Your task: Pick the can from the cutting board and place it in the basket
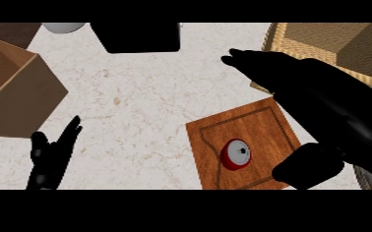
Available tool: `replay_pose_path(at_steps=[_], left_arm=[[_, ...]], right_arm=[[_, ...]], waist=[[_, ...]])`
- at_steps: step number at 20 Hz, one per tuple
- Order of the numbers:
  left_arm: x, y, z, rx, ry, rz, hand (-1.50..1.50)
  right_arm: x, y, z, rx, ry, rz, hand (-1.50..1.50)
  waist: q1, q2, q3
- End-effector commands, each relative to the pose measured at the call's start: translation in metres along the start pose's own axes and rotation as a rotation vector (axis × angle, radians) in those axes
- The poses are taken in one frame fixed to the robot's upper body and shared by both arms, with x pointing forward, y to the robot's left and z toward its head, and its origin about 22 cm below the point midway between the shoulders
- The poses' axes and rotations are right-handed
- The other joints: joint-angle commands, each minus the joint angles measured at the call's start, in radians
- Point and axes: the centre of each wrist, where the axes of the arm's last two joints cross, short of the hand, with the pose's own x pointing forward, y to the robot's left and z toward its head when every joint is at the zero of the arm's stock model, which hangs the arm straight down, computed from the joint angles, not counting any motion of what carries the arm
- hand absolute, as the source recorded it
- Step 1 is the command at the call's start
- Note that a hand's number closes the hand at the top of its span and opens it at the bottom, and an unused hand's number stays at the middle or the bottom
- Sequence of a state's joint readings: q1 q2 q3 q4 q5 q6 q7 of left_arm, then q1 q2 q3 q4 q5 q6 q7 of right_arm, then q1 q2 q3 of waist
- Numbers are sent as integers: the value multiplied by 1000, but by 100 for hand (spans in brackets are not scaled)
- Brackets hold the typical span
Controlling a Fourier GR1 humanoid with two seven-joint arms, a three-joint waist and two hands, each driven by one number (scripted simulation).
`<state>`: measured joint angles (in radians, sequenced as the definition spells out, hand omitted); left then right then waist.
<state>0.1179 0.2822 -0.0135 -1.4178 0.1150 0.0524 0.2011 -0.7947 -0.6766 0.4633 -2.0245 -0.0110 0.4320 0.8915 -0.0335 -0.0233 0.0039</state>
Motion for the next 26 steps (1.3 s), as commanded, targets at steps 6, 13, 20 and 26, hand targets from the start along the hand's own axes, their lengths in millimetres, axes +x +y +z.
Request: replay_pose_path(at_steps=[6, 13, 20, 26], left_arm=[[-8, -4, 3, -20, 106, 27, 0], [-24, -2, 8, -44, 99, 16, 0], [-19, -24, 12, -53, 105, 9, 0], [-12, -18, 15, -52, 98, 18, 0]], right_arm=[[7, -39, 39, 224, 93, 138, -150], [-1, -51, 41, 239, 108, 68, -150], [-5, -6, 40, 234, 82, 3, -150], [-6, 15, 36, 199, 78, -9, -150]], waist=[[4, 9, -7], [35, 20, -6], [38, 22, -4], [38, 22, -4]])
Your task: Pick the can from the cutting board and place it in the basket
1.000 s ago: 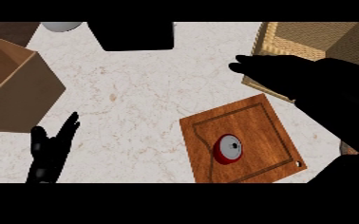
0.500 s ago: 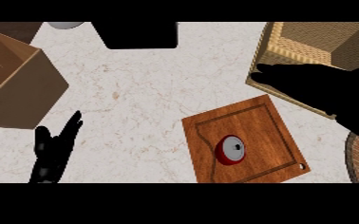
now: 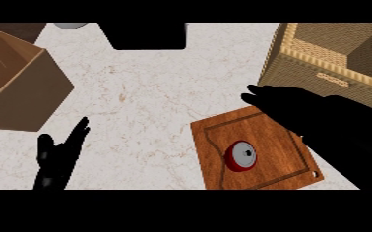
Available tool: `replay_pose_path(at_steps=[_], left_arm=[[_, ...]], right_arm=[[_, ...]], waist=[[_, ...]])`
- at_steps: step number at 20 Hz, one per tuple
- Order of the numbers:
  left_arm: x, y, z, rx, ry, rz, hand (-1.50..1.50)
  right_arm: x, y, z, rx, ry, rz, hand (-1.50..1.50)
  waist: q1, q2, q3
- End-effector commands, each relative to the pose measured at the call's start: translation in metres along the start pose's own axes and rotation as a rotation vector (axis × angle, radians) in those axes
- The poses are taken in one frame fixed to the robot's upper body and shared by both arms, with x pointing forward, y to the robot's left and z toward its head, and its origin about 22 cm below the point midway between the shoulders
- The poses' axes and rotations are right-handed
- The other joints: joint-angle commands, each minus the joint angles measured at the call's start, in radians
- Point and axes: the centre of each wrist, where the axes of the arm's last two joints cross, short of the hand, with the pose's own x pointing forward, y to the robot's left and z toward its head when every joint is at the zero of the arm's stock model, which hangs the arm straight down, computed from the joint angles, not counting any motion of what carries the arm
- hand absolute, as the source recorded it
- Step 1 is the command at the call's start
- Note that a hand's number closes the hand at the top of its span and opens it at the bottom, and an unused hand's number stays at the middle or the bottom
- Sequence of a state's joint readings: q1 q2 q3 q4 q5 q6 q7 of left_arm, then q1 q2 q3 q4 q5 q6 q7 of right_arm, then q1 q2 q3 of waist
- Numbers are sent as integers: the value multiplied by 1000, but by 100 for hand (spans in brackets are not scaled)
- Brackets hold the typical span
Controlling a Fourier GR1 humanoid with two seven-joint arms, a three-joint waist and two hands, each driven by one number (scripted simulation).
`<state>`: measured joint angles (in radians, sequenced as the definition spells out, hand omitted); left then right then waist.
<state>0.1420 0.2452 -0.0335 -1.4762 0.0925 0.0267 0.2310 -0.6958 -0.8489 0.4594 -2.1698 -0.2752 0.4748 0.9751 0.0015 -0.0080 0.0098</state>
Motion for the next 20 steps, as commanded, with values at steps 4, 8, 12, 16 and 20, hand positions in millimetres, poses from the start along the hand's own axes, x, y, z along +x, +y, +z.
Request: replay_pose_path(at_steps=[4, 8, 12, 16, 20], left_arm=[[-18, -9, -8, -5, 92, 12, 0], [-9, -15, -9, 10, 98, 17, 0], [-27, -1, -7, 2, 91, 18, 0], [0, -3, -18, -4, 96, 15, 0], [-12, 10, -7, 7, 94, 17, 0]], right_arm=[[5, 38, -24, 30, 98, 49, -150], [-13, 60, -42, 55, 124, 47, -150], [-5, 80, -47, 52, 97, 40, -150], [-18, 78, -39, 36, 107, 20, -150], [-34, 103, -74, 35, 112, 36, -150]], waist=[[0, 9, -11], [1, 10, -10], [0, 9, -10], [-6, 8, -10], [5, 10, -10]])
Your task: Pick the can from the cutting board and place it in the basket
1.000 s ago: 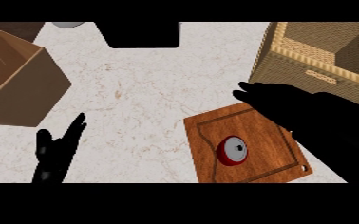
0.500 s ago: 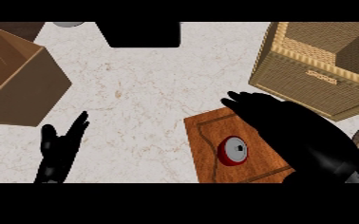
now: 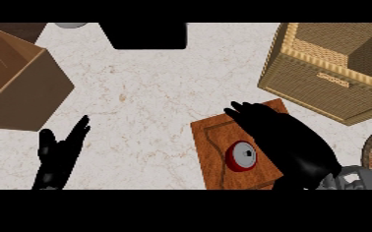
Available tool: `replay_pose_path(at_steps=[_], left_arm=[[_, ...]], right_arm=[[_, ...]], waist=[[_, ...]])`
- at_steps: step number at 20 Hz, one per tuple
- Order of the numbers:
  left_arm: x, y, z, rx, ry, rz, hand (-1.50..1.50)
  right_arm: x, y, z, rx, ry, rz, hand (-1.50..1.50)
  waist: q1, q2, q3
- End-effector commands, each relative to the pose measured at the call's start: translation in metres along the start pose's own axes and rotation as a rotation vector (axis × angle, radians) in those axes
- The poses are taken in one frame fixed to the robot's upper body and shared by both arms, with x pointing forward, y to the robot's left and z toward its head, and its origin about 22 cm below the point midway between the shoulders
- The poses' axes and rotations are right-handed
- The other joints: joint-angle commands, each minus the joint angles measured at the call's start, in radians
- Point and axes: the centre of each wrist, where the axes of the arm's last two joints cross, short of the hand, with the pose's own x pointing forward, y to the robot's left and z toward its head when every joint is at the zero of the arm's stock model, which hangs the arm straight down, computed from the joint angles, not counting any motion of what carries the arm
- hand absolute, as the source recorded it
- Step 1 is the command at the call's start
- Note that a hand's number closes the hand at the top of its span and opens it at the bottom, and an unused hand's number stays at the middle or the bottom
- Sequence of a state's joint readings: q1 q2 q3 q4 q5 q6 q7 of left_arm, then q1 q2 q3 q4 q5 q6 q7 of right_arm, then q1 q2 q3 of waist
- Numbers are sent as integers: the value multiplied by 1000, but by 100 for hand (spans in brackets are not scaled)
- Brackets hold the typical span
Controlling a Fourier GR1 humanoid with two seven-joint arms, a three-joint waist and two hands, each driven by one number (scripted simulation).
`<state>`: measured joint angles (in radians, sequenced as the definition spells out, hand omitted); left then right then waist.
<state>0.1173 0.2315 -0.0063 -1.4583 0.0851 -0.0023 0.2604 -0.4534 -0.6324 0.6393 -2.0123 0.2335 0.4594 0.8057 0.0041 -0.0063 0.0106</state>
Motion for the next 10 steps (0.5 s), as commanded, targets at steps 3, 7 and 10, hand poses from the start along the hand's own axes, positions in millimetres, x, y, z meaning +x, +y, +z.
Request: replay_pose_path(at_steps=[3, 7, 10], left_arm=[[-7, 7, -4, 16, 78, 15, 0], [-25, -6, -11, 13, 68, 23, 0], [-4, -28, -12, -1, 70, -3, 0]], right_arm=[[-11, 12, -11, 1, 19, 0, -150], [-5, 28, -19, -24, -3, -21, -150], [-3, 41, -20, -10, -6, 1, -150]], waist=[[-2, 7, -11], [-4, 8, -11], [-5, 7, -10]])
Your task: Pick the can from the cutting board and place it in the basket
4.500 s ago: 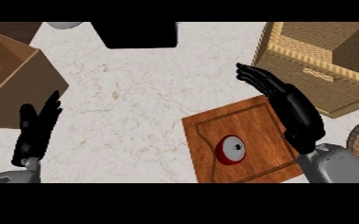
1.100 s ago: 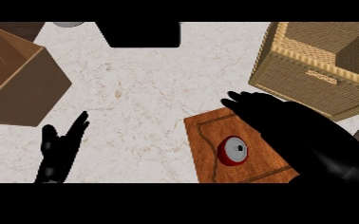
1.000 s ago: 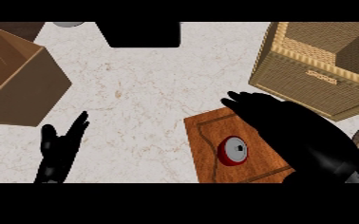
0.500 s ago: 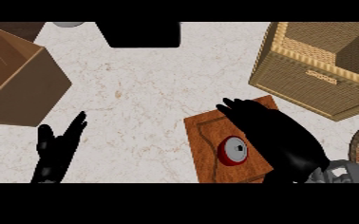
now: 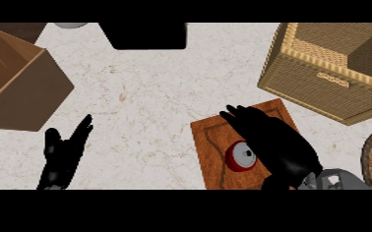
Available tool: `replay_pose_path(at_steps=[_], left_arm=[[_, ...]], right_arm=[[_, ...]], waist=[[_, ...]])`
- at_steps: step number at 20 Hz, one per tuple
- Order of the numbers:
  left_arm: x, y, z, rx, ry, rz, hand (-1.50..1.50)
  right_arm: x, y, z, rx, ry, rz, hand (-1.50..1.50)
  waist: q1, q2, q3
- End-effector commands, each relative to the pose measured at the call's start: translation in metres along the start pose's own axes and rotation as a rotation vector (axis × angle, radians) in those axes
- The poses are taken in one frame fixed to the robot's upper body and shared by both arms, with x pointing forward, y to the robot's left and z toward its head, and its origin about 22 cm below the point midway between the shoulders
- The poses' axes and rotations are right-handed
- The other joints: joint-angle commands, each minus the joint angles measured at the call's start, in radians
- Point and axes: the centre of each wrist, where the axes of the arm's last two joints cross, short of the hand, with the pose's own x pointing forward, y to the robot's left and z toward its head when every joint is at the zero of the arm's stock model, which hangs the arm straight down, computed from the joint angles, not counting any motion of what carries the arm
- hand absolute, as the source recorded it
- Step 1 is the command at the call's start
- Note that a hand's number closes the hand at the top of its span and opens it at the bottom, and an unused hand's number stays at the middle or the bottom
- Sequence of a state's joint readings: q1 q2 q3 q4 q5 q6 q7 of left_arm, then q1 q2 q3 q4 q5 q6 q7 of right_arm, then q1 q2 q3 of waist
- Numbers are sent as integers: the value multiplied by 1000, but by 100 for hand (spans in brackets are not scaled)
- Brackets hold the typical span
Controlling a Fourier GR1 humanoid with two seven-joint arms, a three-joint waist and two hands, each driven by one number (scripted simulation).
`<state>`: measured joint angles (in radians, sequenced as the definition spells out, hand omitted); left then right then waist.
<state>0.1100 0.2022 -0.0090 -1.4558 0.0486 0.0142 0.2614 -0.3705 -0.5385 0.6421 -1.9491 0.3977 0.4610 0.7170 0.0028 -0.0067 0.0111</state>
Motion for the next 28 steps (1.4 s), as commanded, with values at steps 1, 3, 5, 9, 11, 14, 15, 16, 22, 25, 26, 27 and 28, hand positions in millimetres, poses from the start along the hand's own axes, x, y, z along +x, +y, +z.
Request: replay_pose_path(at_steps=[1, 3, 5, 9, 11, 14, 15, 16, 22, 25, 26, 27, 28], left_arm=[[-11, -4, 3, -7, 74, 18, 0], [-24, 10, 2, -6, 64, 30, 0], [-25, -6, 4, 0, 82, 13, 0], [-8, -2, 4, 1, 74, 2, 0], [-28, 5, 7, 10, 82, 0, 0], [-26, 6, 0, 15, 75, 9, 0], [-34, 11, 22, -5, 68, 8, 0], [3, 2, -7, 7, 88, 33, 0], [-18, -2, 10, 19, 91, 5, 0], [-5, -3, 5, 6, 84, 9, 0], [-18, -1, 5, 0, 74, 23, 0], [-28, -2, 2, -5, 82, 9, 0], [-17, 16, -1, -11, 67, 22, 0]], right_arm=[[6, 12, -12, -15, -6, 0, -150], [-5, 11, -11, 5, -6, 8, -150], [-2, 31, -20, 11, 13, 24, -150], [-11, 40, -39, 86, 70, 74, -150], [-10, 32, -27, 95, 75, 67, -150], [11, 61, -31, 90, 64, 65, -150], [-9, 33, -28, 86, 84, 42, -150], [4, 37, -44, 85, 64, 59, -150], [-7, 48, -34, 85, 52, 59, -150], [5, 51, -28, 77, 62, 48, -150], [-2, 71, -36, 72, 50, 43, -150], [-16, 57, -51, 88, 75, 66, -150], [-20, 57, -41, 101, 72, 71, 150]], waist=[[2, 7, -11], [0, 7, -11], [1, 7, -11], [5, 8, -11], [0, 7, -11], [-2, 7, -11], [2, 6, -11], [0, 8, -11], [-2, 6, -11], [-4, 6, -11], [-2, 7, -11], [1, 8, -11], [-2, 7, -11]])
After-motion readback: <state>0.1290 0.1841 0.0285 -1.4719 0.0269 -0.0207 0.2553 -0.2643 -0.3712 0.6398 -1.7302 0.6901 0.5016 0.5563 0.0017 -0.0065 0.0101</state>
